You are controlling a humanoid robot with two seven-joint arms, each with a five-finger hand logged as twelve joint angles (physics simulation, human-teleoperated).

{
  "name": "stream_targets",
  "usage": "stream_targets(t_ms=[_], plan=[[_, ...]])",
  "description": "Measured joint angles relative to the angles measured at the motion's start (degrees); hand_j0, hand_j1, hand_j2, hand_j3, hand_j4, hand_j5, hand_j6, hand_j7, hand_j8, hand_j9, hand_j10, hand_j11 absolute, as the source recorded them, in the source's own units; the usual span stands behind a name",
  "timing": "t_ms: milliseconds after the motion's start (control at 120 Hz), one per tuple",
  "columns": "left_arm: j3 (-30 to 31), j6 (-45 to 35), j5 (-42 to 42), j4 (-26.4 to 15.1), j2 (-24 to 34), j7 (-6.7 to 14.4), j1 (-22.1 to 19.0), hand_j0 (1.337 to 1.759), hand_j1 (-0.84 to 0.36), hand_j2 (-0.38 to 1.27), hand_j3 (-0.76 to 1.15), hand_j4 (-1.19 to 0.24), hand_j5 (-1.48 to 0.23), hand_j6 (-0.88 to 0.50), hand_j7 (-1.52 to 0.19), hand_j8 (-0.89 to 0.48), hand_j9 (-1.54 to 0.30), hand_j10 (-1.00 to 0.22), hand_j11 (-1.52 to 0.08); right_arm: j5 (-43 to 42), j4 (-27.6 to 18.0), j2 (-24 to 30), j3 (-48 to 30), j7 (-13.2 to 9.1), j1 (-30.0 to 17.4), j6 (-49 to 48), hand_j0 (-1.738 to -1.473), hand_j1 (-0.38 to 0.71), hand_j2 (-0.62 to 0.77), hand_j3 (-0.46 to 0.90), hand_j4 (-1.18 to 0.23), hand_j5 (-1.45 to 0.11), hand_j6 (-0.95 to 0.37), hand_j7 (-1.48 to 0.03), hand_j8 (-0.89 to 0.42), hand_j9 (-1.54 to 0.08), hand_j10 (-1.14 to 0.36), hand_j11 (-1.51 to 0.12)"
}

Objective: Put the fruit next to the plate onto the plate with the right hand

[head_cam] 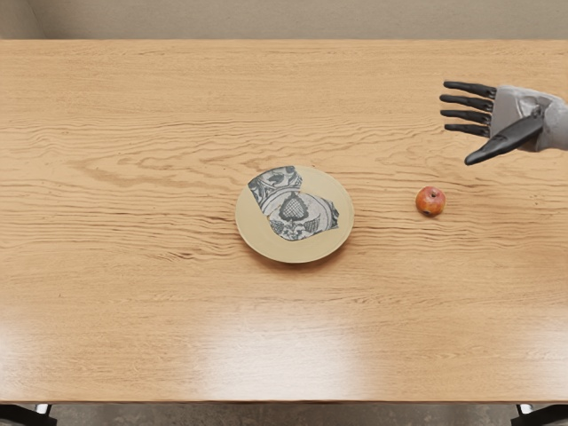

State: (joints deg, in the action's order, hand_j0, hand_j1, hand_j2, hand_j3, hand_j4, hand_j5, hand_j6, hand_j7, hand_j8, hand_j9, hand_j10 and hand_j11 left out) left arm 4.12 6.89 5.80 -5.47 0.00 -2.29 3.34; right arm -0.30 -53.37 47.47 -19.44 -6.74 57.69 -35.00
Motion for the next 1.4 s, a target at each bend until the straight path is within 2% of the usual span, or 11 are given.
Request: stream_targets(t_ms=[83, 158, 233, 367, 550, 625, 808, 992, 1058, 1183, 1400], plan=[[0.0, 0.0, 0.0, 0.0, 0.0, 0.0, 0.0, 1.658, 0.07, 0.05, 0.0, -0.23, -0.3, -0.23, -0.3, -0.23, -0.3, -0.23, -0.3, -0.3, -0.8, 0.0, -0.2, -1.1, 0.0, 0.0, -1.658, -0.31, -0.01, 0.0, -0.04, -0.05, -0.03, -0.05, -0.03, -0.05, -0.03, -0.05], [0.0, 0.0, 0.0, 0.0, 0.0, 0.0, 0.0, 1.658, 0.07, 0.05, 0.0, -0.23, -0.3, -0.23, -0.3, -0.23, -0.3, -0.23, -0.3, -0.5, -1.7, 0.1, -0.6, -4.6, 0.4, 0.0, -1.658, -0.31, -0.01, 0.0, -0.04, -0.05, -0.03, -0.05, -0.03, -0.05, -0.04, -0.05], [0.0, 0.0, 0.0, 0.0, 0.0, 0.0, 0.0, 1.658, 0.07, 0.05, 0.0, -0.23, -0.3, -0.23, -0.3, -0.23, -0.3, -0.23, -0.3, -1.7, -2.5, 0.5, -2.9, -6.8, 0.7, 0.0, -1.658, -0.31, -0.01, 0.0, -0.04, -0.05, -0.03, -0.05, -0.04, -0.05, -0.04, -0.05], [0.0, 0.0, 0.0, 0.0, 0.0, 0.0, 0.0, 1.658, 0.07, 0.05, 0.0, -0.23, -0.3, -0.23, -0.3, -0.23, -0.3, -0.23, -0.3, -11.0, -5.9, 1.1, -7.1, -8.2, 2.1, 0.0, -1.658, -0.31, -0.01, 0.0, -0.04, -0.05, -0.04, -0.05, -0.04, -0.05, -0.04, -0.05], [0.0, 0.0, 0.0, 0.0, 0.0, 0.0, 0.0, 1.658, 0.07, 0.05, 0.0, -0.23, -0.3, -0.23, -0.3, -0.23, -0.3, -0.23, -0.3, -31.1, -19.0, 2.8, -8.3, -9.1, 3.5, 1.7, -1.658, -0.31, -0.01, 0.0, -0.04, -0.05, -0.04, -0.05, -0.04, -0.05, -0.04, -0.05], [0.0, 0.0, 0.0, 0.0, 0.0, 0.0, 0.0, 1.658, 0.07, 0.05, 0.0, -0.23, -0.3, -0.23, -0.3, -0.23, -0.3, -0.23, -0.3, -37.5, -23.1, 3.0, -7.4, -10.7, 3.4, 6.9, -1.658, -0.3, -0.01, 0.0, -0.04, -0.05, -0.04, -0.05, -0.04, -0.05, -0.04, -0.05], [0.0, 0.0, 0.0, 0.0, 0.0, 0.0, 0.0, 1.658, 0.07, 0.05, 0.0, -0.23, -0.3, -0.23, -0.3, -0.23, -0.3, -0.23, -0.3, -43.9, -30.4, 2.6, -3.1, -19.4, 3.4, 21.9, -1.658, -0.3, -0.01, 0.0, -0.04, -0.05, -0.04, -0.05, -0.04, -0.05, -0.04, -0.05], [0.0, 0.0, 0.0, 0.0, 0.0, 0.0, 0.0, 1.658, 0.07, 0.05, 0.0, -0.23, -0.3, -0.23, -0.3, -0.23, -0.3, -0.23, -0.3, -45.1, -32.3, 0.8, 0.0, -25.2, 3.6, 27.9, -1.658, -0.29, -0.01, 0.0, -0.05, -0.06, -0.05, -0.06, -0.05, -0.06, -0.05, -0.06], [0.0, 0.0, 0.0, 0.0, 0.0, 0.0, 0.0, 1.658, 0.07, 0.05, 0.0, -0.23, -0.3, -0.23, -0.3, -0.23, -0.3, -0.23, -0.3, -45.6, -32.5, -1.0, 0.8, -26.7, 3.7, 29.8, -1.658, -0.26, -0.01, 0.0, -0.08, -0.1, -0.08, -0.1, -0.08, -0.1, -0.08, -0.1], [0.0, 0.0, 0.0, 0.0, 0.0, 0.0, 0.0, 1.658, 0.07, 0.05, 0.0, -0.23, -0.3, -0.23, -0.3, -0.23, -0.3, -0.23, -0.3, -49.0, -32.7, -3.3, 1.9, -27.8, 3.6, 34.5, -1.658, -0.19, -0.02, 0.0, -0.14, -0.17, -0.14, -0.17, -0.14, -0.17, -0.13, -0.17], [0.0, 0.0, 0.0, 0.0, 0.0, 0.0, 0.0, 1.658, 0.07, 0.05, 0.0, -0.23, -0.3, -0.23, -0.3, -0.23, -0.3, -0.23, -0.3, -53.6, -32.7, -6.7, 7.0, -28.2, 4.0, 42.6, -1.658, -0.13, -0.03, 0.0, -0.18, -0.24, -0.19, -0.23, -0.19, -0.24, -0.18, -0.23]])
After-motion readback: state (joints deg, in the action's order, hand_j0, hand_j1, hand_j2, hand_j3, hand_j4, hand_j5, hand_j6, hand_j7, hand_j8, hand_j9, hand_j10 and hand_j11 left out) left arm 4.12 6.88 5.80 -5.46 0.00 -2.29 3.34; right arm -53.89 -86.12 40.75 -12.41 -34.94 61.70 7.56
